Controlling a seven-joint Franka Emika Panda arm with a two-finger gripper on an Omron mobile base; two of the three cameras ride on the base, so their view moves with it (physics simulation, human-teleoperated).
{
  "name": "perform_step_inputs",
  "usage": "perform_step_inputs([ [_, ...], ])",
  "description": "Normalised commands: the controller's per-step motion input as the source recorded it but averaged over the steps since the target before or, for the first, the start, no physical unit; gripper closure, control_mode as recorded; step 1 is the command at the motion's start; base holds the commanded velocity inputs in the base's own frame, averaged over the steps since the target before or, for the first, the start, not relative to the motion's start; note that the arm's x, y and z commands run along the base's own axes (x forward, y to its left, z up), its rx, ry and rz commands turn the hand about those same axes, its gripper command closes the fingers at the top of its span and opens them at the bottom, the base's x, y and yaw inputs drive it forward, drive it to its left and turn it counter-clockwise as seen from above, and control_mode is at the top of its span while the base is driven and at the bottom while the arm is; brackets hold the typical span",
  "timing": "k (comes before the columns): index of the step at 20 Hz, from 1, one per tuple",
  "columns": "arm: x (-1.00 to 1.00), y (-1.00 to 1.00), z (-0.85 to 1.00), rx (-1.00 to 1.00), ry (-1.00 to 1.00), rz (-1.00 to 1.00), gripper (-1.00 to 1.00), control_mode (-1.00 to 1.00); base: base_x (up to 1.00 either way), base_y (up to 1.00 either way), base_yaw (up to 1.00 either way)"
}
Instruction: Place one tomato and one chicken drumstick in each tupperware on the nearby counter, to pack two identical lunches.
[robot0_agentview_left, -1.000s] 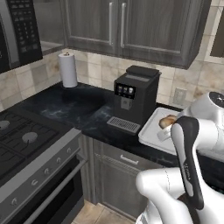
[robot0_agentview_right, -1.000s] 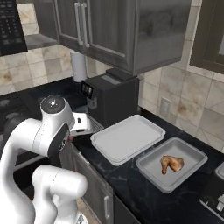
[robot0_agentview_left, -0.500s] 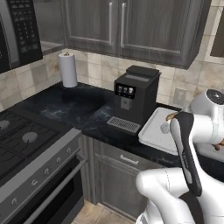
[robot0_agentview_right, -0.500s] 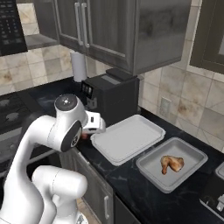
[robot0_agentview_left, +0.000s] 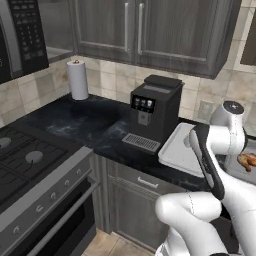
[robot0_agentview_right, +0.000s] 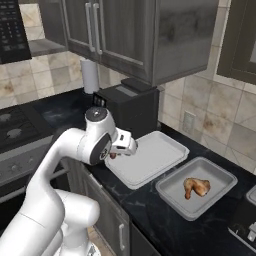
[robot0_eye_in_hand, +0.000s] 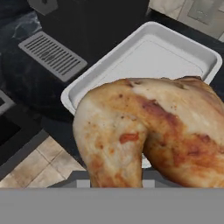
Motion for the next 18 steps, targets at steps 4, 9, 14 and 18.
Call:
perform_step_inputs([
  [4,0.29,-0.15,-0.22,0.08,0.01,-0.09,1.00,-1.00,0.00,0.00,0.00],
  [9,0.13,0.00,-0.32,0.06,-0.01,-0.06,1.00,-1.00,0.00,0.00,0.00],
  [14,0.04,0.00,-0.48,0.00,-0.06,-0.10,1.00,-1.00,0.00,0.00,0.00],
  [18,0.10,0.00,-0.36,0.00,-0.01,-0.18,1.00,-1.00,0.00,0.00,0.00],
])
